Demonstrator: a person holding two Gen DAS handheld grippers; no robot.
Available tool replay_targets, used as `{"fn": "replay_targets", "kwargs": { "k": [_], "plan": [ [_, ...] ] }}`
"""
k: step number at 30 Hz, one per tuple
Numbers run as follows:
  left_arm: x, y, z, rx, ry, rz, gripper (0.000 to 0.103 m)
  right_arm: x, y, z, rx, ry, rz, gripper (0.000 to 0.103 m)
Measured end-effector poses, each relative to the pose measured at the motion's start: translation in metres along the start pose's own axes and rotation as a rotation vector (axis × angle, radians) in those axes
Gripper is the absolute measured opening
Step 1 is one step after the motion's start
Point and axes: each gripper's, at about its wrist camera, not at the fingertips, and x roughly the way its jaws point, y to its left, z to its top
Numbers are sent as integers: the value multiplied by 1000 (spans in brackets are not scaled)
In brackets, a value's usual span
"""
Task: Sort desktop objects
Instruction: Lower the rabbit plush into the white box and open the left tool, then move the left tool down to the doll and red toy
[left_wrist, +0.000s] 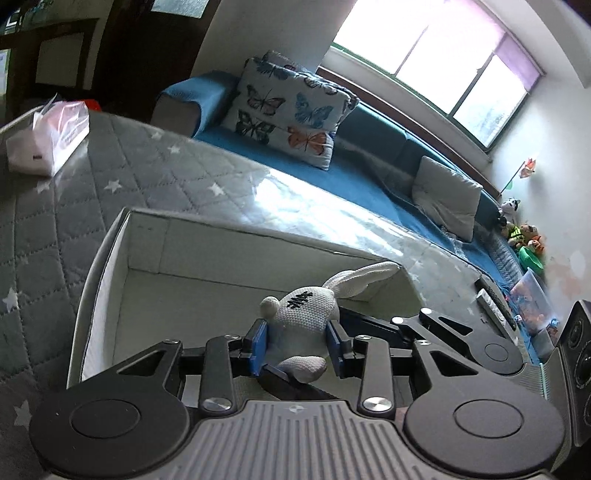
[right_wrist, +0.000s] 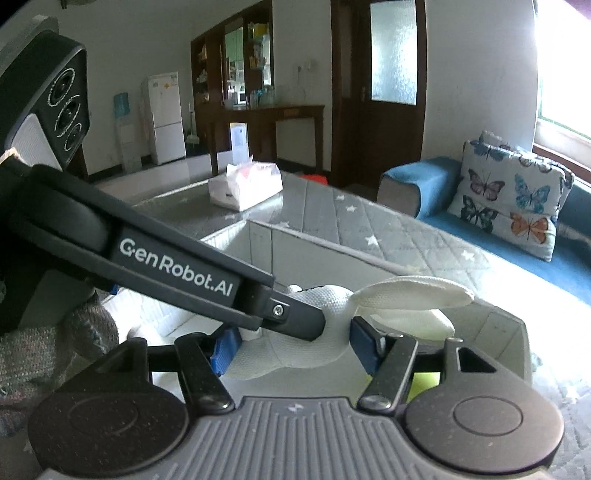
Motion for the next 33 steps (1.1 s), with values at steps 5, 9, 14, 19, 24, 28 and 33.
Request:
{"fn": "replay_targets", "kwargs": {
  "k": [5,9,14,19,24,28,33],
  "plan": [
    [-1,3,-1,-4,-2,9,38,8,3,0,-4,51,1,67],
    [-6,3,0,-11,-21,2,38,6,4,-1,4,63,7,67],
    [-18,-3,-2,12,-40,16,38,-4,7,-4,-4,54,-13,81],
    [-35,-12,-8,28,-63,22,38,-21,10,-3,-5,46,-31,82],
    [-55,-21,-20,46,-87,21,38,-48,12,-9,-10,18,-42,83],
    [-71,-32,-34,65,-97,17,38,-79,17,-20,-19,-16,-57,83],
    [-86,-47,-55,87,-105,8,38,-117,24,-37,-26,-58,-87,83]
  ]
}}
